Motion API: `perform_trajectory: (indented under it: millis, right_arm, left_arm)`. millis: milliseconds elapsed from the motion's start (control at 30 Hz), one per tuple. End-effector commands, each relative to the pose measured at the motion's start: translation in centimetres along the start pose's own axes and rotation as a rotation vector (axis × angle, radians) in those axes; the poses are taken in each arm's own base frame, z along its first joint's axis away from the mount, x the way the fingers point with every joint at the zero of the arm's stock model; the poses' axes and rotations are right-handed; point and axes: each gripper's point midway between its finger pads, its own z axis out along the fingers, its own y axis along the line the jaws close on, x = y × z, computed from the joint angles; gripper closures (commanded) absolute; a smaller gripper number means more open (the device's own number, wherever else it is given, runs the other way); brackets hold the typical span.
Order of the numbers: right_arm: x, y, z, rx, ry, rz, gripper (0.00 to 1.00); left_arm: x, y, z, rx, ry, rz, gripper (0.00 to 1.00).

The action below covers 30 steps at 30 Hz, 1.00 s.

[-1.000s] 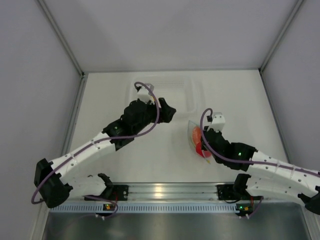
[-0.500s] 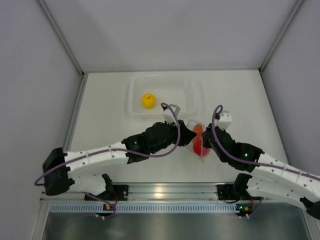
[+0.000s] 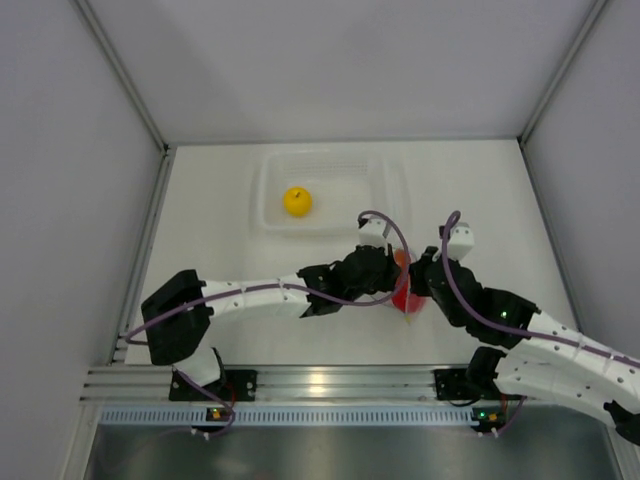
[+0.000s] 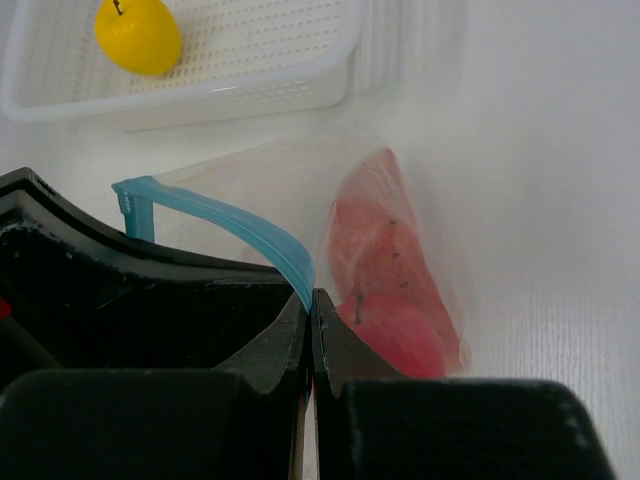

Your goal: Open the zip-top bag and remove the fake food

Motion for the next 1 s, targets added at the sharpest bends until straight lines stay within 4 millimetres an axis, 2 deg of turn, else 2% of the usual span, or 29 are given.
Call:
perform_trajectory:
  millis: [0, 67, 133, 200, 233, 367, 500, 667, 700, 733, 800, 833, 900, 967]
  right_arm:
    - [0.2, -1.2, 0.2, 0.036, 0.003, 0.008, 1.00]
    - [0.8, -1.6, 0.3, 0.041, 0.017, 0.000, 1.00]
    - [1.3, -2.3, 0.4, 0.055, 0.033, -0.009, 1.00]
    - [1.5, -3.2, 0.4, 0.081, 0.042, -0.031, 1.00]
    - [1.5, -3.7, 0.3, 0.097, 0.045, -0.055, 1.00]
    - [2.2, -5.4, -0.2, 0.155, 0.090, -0.129, 1.00]
    - [2.3, -6.0, -0.6, 0.178, 0.117, -0.144, 1.00]
    - [3.3, -4.6, -0.1, 0.110, 0.162, -0.141, 1.00]
    - [3.5, -4.2, 0.1, 0.092, 0.167, -0.137, 1.00]
    - [3.7, -3.1, 0.3, 0.044, 0.175, -0.112, 1.00]
    - [4.3, -2.0, 0.7, -0.011, 0.183, -0.079, 1.00]
    - [4.3, -0.4, 0.8, -0.081, 0.185, -0.048, 1.00]
    - [5.0, 0.9, 0.7, -0.148, 0.223, -0.029, 1.00]
    - [4.9, 1.6, 0.8, -0.166, 0.245, -0.025, 1.00]
  left_arm:
    - [-0.8, 0.3, 1.3, -0.085, -0.018, 0.054, 0.88]
    - [-0.9, 0.3, 1.8, -0.104, -0.017, 0.066, 0.91]
    - [0.2, 2.1, 2.1, -0.184, 0.018, 0.112, 0.94]
    - [-0.1, 2.9, 2.2, -0.232, 0.008, 0.129, 0.96]
    - [0.5, 3.6, 2.3, -0.259, 0.025, 0.145, 0.97]
    - [1.1, 5.0, 2.7, -0.314, 0.052, 0.178, 0.98]
    - [1.4, 6.4, 2.8, -0.365, 0.066, 0.193, 0.99]
    - [0.6, 8.8, 1.9, -0.434, 0.056, 0.195, 0.99]
    - [-0.5, 9.2, 1.4, -0.439, 0.037, 0.181, 0.99]
    - [-0.4, 9.9, 1.2, -0.449, 0.044, 0.183, 1.00]
    - [-1.7, 10.5, 0.5, -0.462, 0.024, 0.176, 1.00]
    - [-2.0, 10.8, 0.2, -0.469, 0.021, 0.176, 1.00]
    - [-2.7, 10.8, -0.4, -0.457, 0.015, 0.169, 0.99]
    - [-2.5, 10.4, -0.6, -0.431, 0.031, 0.164, 1.00]
